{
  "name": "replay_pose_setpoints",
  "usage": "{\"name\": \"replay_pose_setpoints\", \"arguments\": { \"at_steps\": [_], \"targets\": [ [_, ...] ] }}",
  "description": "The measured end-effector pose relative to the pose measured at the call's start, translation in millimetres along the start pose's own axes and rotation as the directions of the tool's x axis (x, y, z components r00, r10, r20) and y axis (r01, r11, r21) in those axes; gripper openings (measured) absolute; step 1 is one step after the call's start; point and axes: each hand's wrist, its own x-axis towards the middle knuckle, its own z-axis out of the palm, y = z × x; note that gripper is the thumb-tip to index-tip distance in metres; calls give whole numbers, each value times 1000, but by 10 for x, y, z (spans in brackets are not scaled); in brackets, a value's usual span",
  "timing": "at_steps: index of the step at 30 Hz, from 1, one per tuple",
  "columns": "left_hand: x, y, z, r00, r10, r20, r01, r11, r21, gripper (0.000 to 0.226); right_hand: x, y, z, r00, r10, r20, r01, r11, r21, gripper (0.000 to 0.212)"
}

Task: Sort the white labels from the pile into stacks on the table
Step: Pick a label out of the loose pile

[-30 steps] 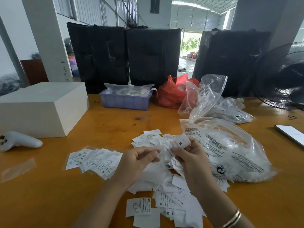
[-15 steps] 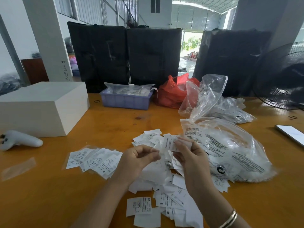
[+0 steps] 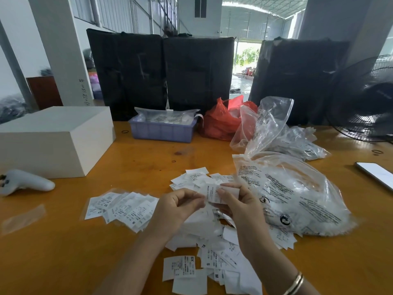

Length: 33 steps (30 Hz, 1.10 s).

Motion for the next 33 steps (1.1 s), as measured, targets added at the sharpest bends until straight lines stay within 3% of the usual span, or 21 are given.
{"name": "replay_pose_setpoints", "arguments": {
  "at_steps": [5,12,18,24,28,33],
  "targets": [
    [11,-51,-2,1000,7,10,-8,998,60,21,6,-14,-16,997,-59,-51,61,997,50,5],
    [31,-63,-8,1000,-3,-26,5,997,81,14,10,42,-19,992,-125,25,127,974,-186,4],
    [53,-71,-23,999,-16,-47,20,997,80,7,-1,44,1,991,-65,114,98,947,-306,10],
    [45,-62,-30,997,-51,-60,55,997,62,3,10,-10,-33,993,-24,114,42,987,-153,17],
    [41,-61,-30,998,-48,-45,51,995,81,3,5,-8,-25,991,-2,136,25,986,-163,25],
    [20,-51,-25,1000,-8,-28,11,994,109,22,7,-33,-51,992,25,124,-19,999,-47,12]
  ]
}}
